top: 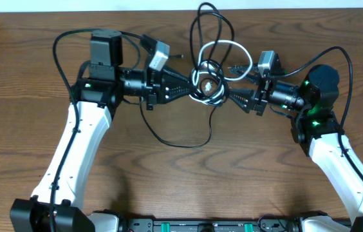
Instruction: Untangle cables
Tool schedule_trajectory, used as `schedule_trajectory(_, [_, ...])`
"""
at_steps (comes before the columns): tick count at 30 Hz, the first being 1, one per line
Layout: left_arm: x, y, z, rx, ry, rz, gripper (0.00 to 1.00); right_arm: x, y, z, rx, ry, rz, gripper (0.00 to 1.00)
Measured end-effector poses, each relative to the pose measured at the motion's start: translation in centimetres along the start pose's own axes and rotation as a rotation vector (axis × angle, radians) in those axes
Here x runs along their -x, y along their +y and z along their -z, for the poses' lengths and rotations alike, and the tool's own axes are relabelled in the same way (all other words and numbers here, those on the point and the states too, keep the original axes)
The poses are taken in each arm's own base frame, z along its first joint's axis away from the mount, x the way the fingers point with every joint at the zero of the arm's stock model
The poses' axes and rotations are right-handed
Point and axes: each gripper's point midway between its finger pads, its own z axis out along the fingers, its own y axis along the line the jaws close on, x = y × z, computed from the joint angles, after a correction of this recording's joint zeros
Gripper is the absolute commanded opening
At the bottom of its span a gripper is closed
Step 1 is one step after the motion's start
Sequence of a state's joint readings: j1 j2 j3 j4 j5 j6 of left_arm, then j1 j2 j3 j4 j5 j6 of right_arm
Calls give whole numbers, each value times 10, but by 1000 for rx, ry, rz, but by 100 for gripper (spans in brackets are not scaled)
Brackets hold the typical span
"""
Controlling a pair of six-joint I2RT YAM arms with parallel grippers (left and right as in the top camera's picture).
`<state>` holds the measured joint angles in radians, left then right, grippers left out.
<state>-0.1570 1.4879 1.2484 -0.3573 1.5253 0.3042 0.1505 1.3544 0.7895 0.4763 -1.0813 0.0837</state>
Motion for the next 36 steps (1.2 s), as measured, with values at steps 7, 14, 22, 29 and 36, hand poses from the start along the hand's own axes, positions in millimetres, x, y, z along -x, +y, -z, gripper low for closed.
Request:
schedule_trajectory(7, [-4, -8, -13, -34, 21, 2, 8, 2, 8, -6, 27, -4, 38, 59])
schedule_trajectory(14, [-6, -6, -13, -24, 26, 24, 8, 6, 11, -6, 42, -17, 74, 39])
schedule_trajectory(22, [-12, 3, -13, 33, 46, 58, 8, 6, 17, -6, 77, -19, 90, 1])
schedule_trajectory(29, [-10, 5, -13, 45, 45, 32, 8, 0, 12, -7, 47, 0, 50, 1])
schedule_trajectory(36, [-11, 7, -13, 56, 48, 29, 8, -36, -32, 0, -229, 114, -132, 1])
